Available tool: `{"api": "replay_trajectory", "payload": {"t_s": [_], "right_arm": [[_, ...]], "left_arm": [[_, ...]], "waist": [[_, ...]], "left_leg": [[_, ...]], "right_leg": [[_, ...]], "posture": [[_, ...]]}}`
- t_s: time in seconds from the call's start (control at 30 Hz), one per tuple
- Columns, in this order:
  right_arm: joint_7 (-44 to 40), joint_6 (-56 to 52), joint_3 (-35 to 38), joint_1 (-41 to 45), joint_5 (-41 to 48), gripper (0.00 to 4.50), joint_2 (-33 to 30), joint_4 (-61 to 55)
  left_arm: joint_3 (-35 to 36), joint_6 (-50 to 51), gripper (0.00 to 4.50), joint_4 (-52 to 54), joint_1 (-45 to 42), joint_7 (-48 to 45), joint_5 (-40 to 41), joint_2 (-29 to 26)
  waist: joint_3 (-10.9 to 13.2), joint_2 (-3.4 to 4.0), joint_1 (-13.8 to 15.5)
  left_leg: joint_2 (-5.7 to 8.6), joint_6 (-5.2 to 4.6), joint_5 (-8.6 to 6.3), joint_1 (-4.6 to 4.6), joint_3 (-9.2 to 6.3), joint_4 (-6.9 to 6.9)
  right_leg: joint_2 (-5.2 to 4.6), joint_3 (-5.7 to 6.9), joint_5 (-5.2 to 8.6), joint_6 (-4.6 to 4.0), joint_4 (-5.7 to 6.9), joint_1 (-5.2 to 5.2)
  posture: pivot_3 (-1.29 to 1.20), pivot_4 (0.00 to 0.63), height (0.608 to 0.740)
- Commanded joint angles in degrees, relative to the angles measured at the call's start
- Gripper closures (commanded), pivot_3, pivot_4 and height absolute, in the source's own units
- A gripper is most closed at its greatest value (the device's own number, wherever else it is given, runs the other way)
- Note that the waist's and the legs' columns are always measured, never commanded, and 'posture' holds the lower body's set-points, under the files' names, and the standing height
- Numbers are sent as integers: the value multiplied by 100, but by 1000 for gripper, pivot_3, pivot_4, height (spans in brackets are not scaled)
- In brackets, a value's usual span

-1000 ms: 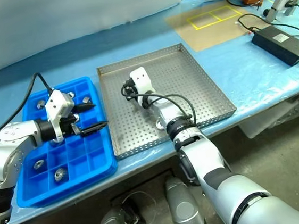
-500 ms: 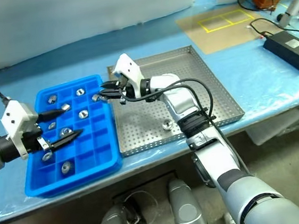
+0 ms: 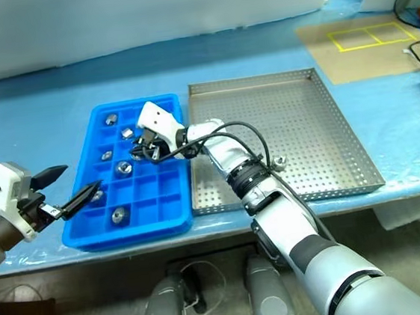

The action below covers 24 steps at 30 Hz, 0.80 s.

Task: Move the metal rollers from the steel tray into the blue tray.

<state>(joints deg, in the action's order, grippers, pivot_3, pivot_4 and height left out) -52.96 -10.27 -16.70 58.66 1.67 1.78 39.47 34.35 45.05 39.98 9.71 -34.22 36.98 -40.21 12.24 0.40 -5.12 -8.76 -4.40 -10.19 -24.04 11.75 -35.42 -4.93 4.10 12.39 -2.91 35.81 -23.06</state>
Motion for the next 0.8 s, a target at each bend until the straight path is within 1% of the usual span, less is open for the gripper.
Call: {"api": "replay_trajectory", "payload": {"t_s": [0.03, 0.17, 0.47, 0.77, 0.8], "right_arm": [[-147, 145, -19, 26, 4, 3777, -54, -240], [-269, 136, 14, -21, 21, 3777, -179, -311], [-353, 61, 34, -207, -15, 3777, -539, -467], [-282, 360, -151, -429, -272, 3777, -633, -323], [-283, 415, -176, -452, -307, 3437, -633, -308]], "left_arm": [[27, -21, 0, 246, 39, 27, 166, -50], [-194, -33, 0, 290, -25, 61, 237, -70], [-778, -49, 0, 157, -398, 179, 232, -116], [-928, -19, 0, 51, -579, 172, 282, -197], [-941, -15, 0, 47, -590, 169, 289, -204]], "waist": [[0, 0, 70], [0, -1, 151], [-2, -3, 128], [-2, -3, 117], [-2, -4, 117]], "left_leg": [[1, 5, 3, 5, 3, 7], [-5, 17, 10, 22, 8, 22], [-20, 38, 23, 35, 10, 37], [-34, 44, 27, 37, 15, 38], [-34, 45, 27, 37, 15, 38]], "right_leg": [[1, -4, 0, 0, 0, -1], [24, -32, 0, -1, 0, -2], [53, -53, -4, -10, 0, -5], [66, -56, -4, -18, 0, -9], [66, -56, -4, -19, 0, -9]], "posture": [[-303, 150, 740], [-318, 150, 740], [-361, 150, 740], [-383, 150, 740], [-385, 150, 740]]}}
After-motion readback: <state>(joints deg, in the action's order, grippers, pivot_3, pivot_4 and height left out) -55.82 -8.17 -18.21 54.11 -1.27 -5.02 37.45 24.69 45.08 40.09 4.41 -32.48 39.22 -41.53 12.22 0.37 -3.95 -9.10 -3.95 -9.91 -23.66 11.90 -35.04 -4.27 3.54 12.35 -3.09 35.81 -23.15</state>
